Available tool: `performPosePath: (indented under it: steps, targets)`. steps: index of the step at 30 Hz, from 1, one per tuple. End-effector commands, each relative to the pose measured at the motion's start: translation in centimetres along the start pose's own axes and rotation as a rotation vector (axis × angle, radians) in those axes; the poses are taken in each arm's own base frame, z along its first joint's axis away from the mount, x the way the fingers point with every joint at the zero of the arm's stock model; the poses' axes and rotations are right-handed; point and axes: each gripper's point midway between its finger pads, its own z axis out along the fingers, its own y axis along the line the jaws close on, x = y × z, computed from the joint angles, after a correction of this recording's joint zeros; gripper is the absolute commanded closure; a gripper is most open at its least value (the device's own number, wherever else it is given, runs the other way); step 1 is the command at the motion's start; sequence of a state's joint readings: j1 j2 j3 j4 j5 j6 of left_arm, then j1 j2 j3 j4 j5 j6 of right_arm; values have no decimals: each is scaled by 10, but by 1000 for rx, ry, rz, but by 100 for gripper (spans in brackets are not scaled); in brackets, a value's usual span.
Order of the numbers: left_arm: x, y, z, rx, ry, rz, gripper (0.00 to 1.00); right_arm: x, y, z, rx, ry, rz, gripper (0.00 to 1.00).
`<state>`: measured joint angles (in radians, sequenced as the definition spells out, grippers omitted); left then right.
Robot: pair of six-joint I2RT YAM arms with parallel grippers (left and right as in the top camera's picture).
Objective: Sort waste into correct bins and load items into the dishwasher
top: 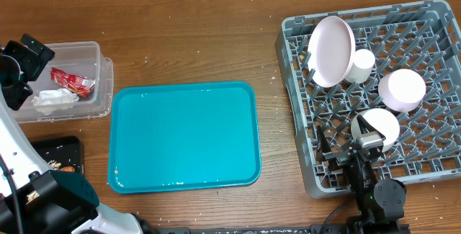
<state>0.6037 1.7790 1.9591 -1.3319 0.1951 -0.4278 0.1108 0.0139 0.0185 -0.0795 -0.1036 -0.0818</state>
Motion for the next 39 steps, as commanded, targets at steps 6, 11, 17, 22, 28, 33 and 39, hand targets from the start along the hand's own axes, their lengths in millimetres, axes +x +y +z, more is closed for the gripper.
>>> performPosePath:
  steps: [6, 11, 17, 22, 28, 33, 39]
  targets:
    - [1, -2, -1, 6, 0, -10, 0, 2, -3, 0, 14, -4, 6, 0]
    - [23, 10, -20, -70, 27, 21, 0, 2, -3, 0, 14, -4, 6, 0]
    - [70, -83, -36, 136, -144, 436, 0, 2, -3, 0, 14, -4, 6, 0]
    - [153, -116, -31, 253, -247, 752, 0, 2, -3, 0, 14, -4, 6, 0]
    - [204, -72, -14, 347, -316, 767, 0, 2, -3, 0, 14, -4, 6, 0]
    - [219, -60, -12, 497, -500, 757, 0, 2, -3, 0, 14, -4, 6, 0]
    - [230, -42, 7, 606, -715, 756, 0, 2, -3, 0, 14, -4, 6, 0]
